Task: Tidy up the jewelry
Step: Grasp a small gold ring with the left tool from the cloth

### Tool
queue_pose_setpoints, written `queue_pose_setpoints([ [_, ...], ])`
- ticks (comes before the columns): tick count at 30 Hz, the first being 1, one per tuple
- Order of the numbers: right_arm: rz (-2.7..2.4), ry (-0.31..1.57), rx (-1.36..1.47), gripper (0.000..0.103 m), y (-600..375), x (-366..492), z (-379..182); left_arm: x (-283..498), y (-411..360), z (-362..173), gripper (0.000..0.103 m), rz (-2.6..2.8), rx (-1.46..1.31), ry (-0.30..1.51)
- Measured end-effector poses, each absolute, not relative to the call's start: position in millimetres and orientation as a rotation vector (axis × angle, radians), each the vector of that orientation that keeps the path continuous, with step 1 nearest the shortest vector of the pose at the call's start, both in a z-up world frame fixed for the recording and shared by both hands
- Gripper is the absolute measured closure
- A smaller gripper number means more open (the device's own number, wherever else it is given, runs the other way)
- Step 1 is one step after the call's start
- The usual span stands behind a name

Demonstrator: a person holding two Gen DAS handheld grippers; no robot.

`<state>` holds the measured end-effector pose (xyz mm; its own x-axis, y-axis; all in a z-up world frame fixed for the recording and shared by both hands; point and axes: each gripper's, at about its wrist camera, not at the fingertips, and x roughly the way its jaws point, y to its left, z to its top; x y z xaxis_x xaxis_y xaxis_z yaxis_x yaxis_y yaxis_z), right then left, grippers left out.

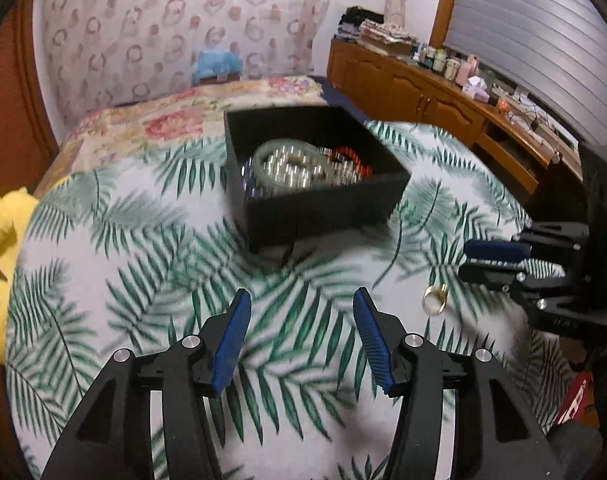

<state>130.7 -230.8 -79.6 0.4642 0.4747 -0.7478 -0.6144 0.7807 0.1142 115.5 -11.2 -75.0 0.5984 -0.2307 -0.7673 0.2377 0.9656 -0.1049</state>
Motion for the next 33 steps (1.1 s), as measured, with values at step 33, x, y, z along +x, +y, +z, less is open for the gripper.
queue_pose_setpoints([
  [33,0.629,0.880,-0.225,0.092,-224,121,-95,77,-48,-91,0.044,-0.356,0.049,0.911],
])
